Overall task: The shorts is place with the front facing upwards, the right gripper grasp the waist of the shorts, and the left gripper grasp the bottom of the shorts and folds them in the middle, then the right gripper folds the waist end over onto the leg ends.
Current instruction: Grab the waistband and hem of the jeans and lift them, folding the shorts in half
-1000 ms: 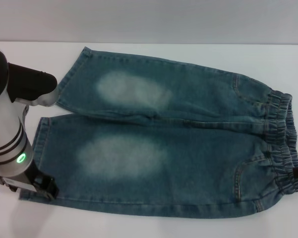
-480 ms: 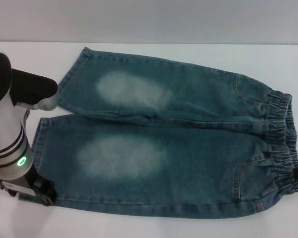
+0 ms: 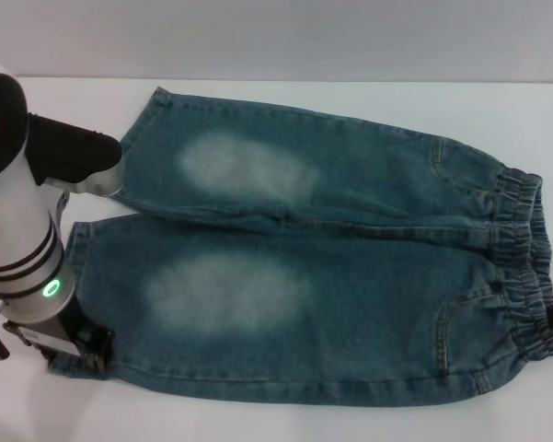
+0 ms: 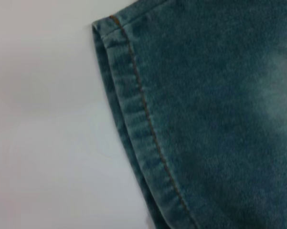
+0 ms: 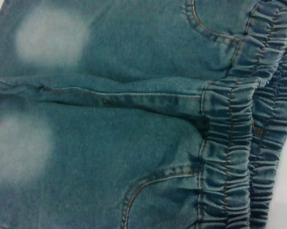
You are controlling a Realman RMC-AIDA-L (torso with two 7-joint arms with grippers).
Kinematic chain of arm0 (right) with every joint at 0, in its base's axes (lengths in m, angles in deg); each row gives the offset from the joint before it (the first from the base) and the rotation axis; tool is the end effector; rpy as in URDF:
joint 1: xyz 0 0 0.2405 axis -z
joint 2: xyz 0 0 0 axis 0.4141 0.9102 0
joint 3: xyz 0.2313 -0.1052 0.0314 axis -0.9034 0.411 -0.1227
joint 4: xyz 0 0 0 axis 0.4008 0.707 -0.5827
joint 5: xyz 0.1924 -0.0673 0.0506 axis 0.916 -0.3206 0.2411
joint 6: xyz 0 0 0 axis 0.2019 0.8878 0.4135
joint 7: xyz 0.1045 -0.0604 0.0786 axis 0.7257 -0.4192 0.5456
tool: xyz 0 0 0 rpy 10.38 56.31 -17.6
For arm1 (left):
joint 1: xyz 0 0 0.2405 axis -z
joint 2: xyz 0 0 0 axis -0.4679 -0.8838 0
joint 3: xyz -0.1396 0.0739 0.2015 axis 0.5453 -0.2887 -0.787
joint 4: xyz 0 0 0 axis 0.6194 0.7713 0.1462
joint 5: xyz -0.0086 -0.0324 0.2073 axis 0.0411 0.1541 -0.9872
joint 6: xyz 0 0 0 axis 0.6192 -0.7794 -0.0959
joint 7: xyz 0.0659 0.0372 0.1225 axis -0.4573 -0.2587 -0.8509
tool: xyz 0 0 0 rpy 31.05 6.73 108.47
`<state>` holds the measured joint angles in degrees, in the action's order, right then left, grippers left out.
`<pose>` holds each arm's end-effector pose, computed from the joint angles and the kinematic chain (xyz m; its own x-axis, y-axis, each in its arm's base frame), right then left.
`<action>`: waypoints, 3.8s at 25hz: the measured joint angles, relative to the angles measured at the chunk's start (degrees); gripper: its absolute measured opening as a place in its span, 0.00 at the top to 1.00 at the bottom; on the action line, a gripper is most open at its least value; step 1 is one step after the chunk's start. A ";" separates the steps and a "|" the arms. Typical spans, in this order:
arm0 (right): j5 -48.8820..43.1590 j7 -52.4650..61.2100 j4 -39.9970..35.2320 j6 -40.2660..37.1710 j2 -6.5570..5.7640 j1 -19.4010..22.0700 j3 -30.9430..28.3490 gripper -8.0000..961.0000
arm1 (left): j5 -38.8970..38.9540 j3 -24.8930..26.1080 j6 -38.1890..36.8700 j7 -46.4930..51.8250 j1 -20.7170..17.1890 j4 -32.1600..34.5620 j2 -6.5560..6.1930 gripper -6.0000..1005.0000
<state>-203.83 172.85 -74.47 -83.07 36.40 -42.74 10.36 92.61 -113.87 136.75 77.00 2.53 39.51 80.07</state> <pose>0.2865 0.2789 0.0928 0.2394 -0.9506 -0.1976 -0.9421 -0.1782 -0.2842 -0.2151 0.3060 -0.0185 0.2284 0.9551 -0.1886 0.5827 -0.2893 -0.7594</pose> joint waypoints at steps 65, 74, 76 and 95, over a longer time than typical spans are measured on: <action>-0.84 -2.50 9.85 5.87 -0.31 -0.40 -0.62 0.14 | 0.08 0.80 1.46 -0.77 4.90 2.66 0.23 0.98; -0.63 -2.50 10.02 6.46 -0.37 -0.87 -0.02 0.14 | 0.07 0.94 1.17 -0.88 5.00 3.02 0.18 0.98; -0.58 -2.50 10.04 6.46 -0.37 -1.12 -0.01 0.14 | 0.07 0.94 1.11 -0.92 4.99 3.07 0.17 0.98; 0.84 -2.88 11.59 5.95 -0.54 -1.66 -0.20 0.14 | 0.08 0.90 0.43 -1.44 5.08 3.09 0.05 0.98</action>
<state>-202.99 169.98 -62.88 -77.13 35.86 -44.40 10.16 92.70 -112.97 137.18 75.57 7.61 42.60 80.11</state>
